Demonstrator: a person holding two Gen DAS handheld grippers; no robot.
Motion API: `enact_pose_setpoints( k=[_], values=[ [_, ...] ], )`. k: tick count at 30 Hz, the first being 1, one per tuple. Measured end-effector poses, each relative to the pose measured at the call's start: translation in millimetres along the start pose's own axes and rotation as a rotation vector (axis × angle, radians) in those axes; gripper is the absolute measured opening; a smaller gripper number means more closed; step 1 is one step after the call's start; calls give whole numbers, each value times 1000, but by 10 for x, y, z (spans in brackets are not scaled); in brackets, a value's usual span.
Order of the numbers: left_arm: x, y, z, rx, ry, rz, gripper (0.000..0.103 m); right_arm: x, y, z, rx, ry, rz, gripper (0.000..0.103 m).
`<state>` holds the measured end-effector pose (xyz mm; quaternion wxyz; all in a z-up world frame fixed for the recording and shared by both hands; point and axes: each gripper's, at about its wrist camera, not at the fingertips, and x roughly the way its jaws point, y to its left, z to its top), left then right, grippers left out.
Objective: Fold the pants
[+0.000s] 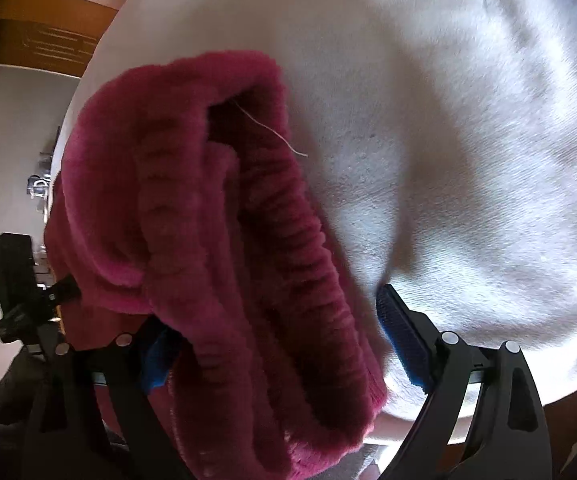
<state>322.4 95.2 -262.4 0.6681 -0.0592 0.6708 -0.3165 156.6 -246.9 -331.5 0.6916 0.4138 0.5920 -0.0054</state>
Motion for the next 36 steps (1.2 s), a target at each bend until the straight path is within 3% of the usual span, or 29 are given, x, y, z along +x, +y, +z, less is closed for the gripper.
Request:
enact_pose_setpoints(
  k=[5, 7, 10, 13, 21, 28, 36],
  values=[
    [123, 98, 26, -103, 29, -87, 95, -2, -52, 50, 9, 50, 83, 67],
    [191, 67, 42, -151, 43, -145, 84, -44, -25, 79, -17, 84, 91, 59],
    [164, 20, 64, -164, 33, -126, 76, -136, 39, 161, -52, 119, 100, 50],
    [31, -32, 89, -189, 25, -132, 63, -303, 224, 187, -102, 141, 120, 47],
    [-370, -334, 288, -212, -87, -143, 58, -763, 455, 612, -194, 113, 221, 46],
    [-633, -602, 1019, -192, -232, -135, 58, -1091, 677, 1516, -276, -9, 239, 46],
    [-577, -751, 2178, -163, -332, -75, 59, -1138, 910, 2382, -297, -113, 209, 46]
  ],
)
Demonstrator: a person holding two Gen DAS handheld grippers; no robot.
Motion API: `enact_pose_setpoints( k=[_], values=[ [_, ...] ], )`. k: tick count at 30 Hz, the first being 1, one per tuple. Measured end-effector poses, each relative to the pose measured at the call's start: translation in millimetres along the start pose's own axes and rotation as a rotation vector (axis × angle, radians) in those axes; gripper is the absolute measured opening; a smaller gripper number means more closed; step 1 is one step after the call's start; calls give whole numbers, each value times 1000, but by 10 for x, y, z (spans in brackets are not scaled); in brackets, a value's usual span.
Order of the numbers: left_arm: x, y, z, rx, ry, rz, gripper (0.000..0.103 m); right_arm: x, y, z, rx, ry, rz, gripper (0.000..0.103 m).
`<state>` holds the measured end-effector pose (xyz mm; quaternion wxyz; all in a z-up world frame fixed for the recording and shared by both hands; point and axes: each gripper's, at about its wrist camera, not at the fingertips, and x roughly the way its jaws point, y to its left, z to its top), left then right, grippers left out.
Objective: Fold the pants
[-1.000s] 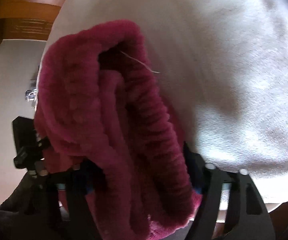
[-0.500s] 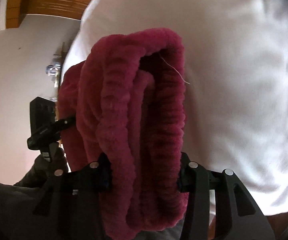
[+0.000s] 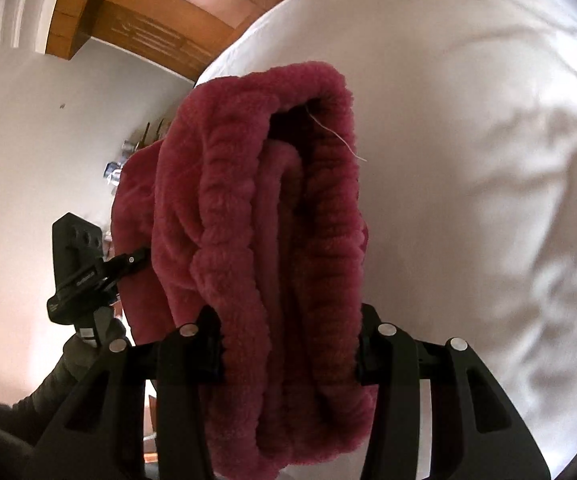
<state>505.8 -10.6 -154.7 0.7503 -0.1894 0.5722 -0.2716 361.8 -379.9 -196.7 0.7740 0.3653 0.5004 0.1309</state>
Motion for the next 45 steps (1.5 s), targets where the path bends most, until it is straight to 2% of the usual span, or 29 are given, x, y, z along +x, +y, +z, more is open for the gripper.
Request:
enact_pose_setpoints(
  k=[6, 13, 16, 18, 21, 22, 26, 29, 31, 33, 35, 40, 45],
  values=[
    [399, -126, 521, 40, -4, 39, 59, 277, -193, 528, 25, -14, -25, 46],
    [680, -91, 832, 38, 12, 76, 59, 507, -208, 504, 49, -12, -52, 46],
    [801, -84, 882, 47, 27, 99, 59, 576, -257, 417, 65, 2, -71, 46],
    [859, -46, 898, 43, 33, 116, 61, 683, -207, 541, 80, 7, -81, 46],
    [933, 24, 920, 36, 33, 147, 72, 763, -230, 528, 102, 17, -96, 47],
    [953, 25, 930, 35, 33, 152, 74, 888, -110, 662, 107, 16, -96, 47],
    [999, 44, 944, 53, 33, 181, 80, 946, -57, 724, 119, 16, -111, 48],
    [1023, 26, 935, 78, 32, 222, 88, 967, 39, 733, 125, 15, -124, 51],
    [1040, 28, 942, 83, 36, 236, 90, 1039, 142, 761, 125, 11, -133, 51],
    [1057, 0, 947, 83, 39, 253, 91, 915, -27, 705, 125, 7, -140, 52],
    [1055, -36, 955, 89, 36, 270, 91, 911, -20, 699, 124, 5, -157, 54],
    [938, -196, 891, 148, 5, 356, 91, 919, 93, 699, 86, -1, -221, 60],
    [717, -188, 791, 108, -46, 385, 91, 819, 243, 701, 80, -25, -240, 61]
  ],
)
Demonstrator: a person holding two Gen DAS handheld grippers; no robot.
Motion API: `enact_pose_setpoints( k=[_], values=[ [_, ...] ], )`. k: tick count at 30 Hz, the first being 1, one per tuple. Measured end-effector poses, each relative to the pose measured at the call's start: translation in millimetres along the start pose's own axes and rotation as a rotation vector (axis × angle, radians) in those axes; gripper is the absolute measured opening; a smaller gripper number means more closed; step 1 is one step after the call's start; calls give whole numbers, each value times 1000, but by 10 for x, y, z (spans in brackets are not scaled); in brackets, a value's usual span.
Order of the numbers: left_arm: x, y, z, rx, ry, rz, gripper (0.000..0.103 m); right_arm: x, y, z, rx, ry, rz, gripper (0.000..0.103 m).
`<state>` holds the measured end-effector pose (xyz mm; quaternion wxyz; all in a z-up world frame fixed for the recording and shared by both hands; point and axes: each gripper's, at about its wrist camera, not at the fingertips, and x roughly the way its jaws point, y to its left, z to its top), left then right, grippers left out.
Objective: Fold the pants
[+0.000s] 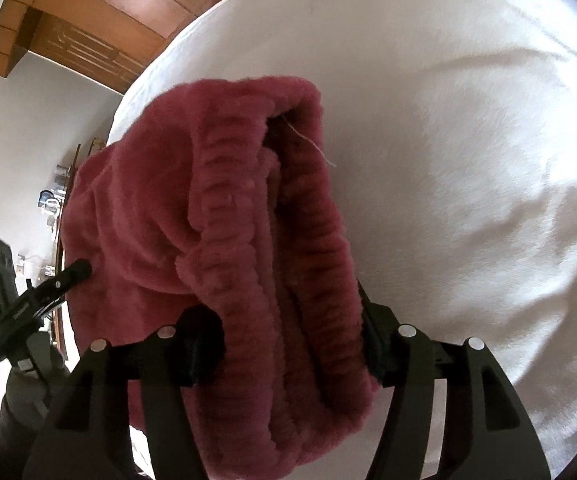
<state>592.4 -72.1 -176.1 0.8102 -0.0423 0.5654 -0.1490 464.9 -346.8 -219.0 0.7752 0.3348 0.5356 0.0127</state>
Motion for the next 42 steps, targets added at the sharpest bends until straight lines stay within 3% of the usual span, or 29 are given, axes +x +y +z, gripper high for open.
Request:
enact_pose_setpoints(
  k=[5, 9, 13, 18, 22, 27, 36, 42],
  values=[
    [-214, 124, -142, -46, -35, 32, 91, -302, 203, -46, -58, -74, -82, 61],
    [-349, 140, -322, -46, -46, 68, 91, -565, 618, -166, -195, -175, -197, 61],
    [-370, 60, -481, -5, -36, 103, 91, -670, 1113, -318, -351, -234, -214, 61],
    [-321, -55, -631, 40, -16, 120, 91, -391, 1297, -446, -438, -161, -172, 61],
    [-252, -101, -733, 74, -3, 141, 91, -96, 1070, -421, -395, -86, -206, 61],
    [-179, -140, -812, 101, 19, 140, 91, 173, 721, -269, -288, -23, -170, 60],
    [-181, -408, -841, 196, 12, 197, 91, 258, 751, -230, -309, -8, -203, 60],
    [-343, -565, -869, 238, -25, 231, 91, 45, 995, -418, -404, -79, -249, 60]
  ],
)
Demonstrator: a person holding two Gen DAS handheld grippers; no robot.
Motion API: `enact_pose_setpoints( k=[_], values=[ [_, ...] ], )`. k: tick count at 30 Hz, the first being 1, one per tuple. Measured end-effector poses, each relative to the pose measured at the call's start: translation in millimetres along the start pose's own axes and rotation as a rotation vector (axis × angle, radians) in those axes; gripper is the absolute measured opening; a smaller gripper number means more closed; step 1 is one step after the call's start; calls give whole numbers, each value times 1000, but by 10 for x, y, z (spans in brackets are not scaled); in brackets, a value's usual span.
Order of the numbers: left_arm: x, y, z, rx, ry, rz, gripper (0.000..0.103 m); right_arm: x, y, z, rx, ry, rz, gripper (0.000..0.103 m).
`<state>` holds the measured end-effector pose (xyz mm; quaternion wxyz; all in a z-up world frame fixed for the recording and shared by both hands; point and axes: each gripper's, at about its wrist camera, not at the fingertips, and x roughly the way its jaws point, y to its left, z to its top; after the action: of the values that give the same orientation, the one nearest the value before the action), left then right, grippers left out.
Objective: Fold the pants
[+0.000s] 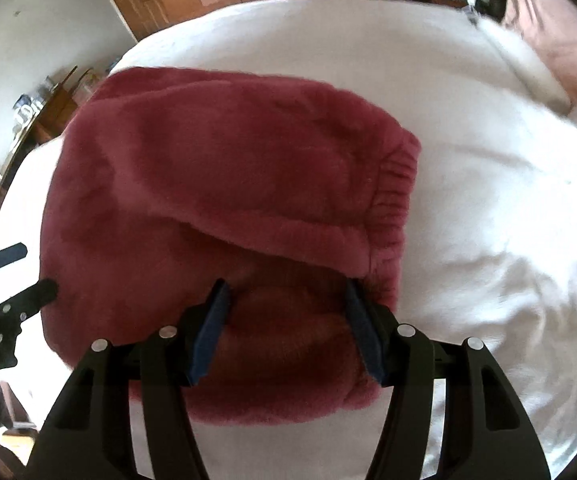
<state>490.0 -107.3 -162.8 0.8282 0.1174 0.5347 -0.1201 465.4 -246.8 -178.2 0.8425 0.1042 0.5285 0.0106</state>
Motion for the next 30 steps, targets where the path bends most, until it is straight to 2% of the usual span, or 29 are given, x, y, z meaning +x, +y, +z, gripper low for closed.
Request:
enact_pose_setpoints(
  k=[11, 13, 17, 19, 21, 25, 30],
  values=[
    [-456, -88, -4, 16, -96, 26, 91, -764, 66, -257, 44, -117, 19, 63],
    [-550, -97, -1, 17, -109, 29, 91, -929, 102, -257, 48, -139, 19, 71],
    [-711, -167, -5, 33, -146, 46, 91, -1202, 152, -249, 47, -190, 7, 82],
    [-803, -188, 3, 43, -169, 50, 91, -1342, 182, -256, 46, -214, -2, 92],
    [-895, -218, 5, 51, -187, 53, 92, -1451, 207, -264, 47, -235, -7, 97],
    [-1035, -250, 26, 63, -210, 65, 94, -1658, 243, -285, 50, -272, -28, 99],
    [-1208, -315, 21, 93, -278, 109, 94, -1874, 353, -356, 14, -313, -87, 100]
  ],
)
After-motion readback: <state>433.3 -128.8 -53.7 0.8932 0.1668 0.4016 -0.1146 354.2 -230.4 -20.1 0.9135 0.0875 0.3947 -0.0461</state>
